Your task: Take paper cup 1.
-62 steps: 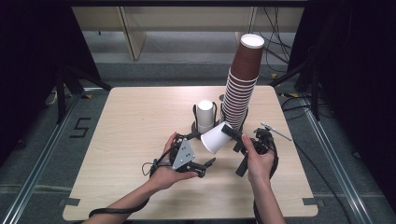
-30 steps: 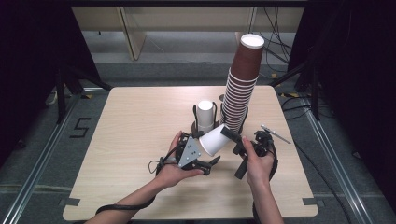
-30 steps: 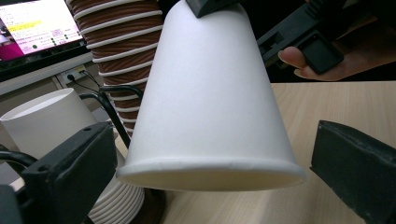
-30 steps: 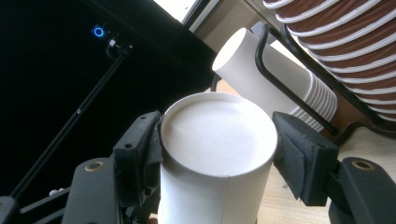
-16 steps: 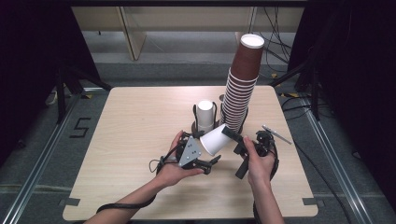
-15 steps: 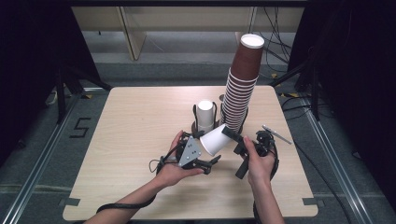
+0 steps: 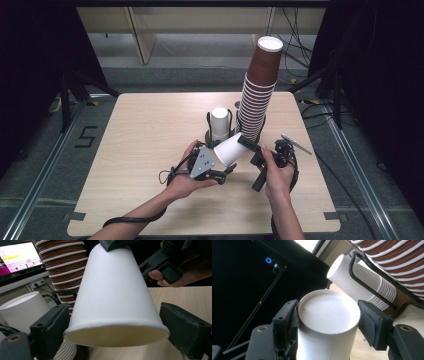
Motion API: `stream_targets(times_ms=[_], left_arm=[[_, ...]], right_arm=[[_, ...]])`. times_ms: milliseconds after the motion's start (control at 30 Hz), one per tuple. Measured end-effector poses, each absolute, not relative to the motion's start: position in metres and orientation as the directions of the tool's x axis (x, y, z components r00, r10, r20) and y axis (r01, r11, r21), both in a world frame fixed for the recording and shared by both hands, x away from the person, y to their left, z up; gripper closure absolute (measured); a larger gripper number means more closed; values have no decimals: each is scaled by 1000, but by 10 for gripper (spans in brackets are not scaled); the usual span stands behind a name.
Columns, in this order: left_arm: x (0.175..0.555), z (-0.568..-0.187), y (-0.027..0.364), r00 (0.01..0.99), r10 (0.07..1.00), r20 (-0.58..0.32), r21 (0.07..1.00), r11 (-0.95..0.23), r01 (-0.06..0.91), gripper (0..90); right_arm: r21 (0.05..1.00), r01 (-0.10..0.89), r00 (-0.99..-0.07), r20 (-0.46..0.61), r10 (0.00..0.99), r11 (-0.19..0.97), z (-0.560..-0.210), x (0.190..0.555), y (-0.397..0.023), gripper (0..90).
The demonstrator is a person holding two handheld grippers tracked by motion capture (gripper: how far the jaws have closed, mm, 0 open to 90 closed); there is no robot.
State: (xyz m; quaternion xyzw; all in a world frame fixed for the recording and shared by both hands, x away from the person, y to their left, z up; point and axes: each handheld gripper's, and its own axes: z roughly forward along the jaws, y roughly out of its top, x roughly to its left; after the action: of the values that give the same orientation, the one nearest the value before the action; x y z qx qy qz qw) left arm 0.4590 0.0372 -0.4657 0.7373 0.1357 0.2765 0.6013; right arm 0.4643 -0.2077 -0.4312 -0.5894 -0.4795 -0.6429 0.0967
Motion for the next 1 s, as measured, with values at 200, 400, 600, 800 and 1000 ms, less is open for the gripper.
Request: stream_targets(times_ms=[200,400,600,800,1000], left_arm=[[460,-465,37,810,529,253,959,-246,-139,122],[460,-466,37,810,524,264,955,-262,-142,150],[461,-464,40,818,518,249,958,-254,-131,192],[461,-463,45,824,511,243,959,-253,-126,213],[460,-460,47,832,498,243,958,-258,-125,222]], right_arm=[[508,679,-309,852,423,-529,-435,466,-209,362],[513,678,-313,849,424,-527,-436,466,-209,358],[499,671,-300,859,415,-548,-436,465,-207,344],[549,662,-316,821,475,-509,-438,466,-203,298],[565,654,-322,810,491,-503,-435,467,-199,259]])
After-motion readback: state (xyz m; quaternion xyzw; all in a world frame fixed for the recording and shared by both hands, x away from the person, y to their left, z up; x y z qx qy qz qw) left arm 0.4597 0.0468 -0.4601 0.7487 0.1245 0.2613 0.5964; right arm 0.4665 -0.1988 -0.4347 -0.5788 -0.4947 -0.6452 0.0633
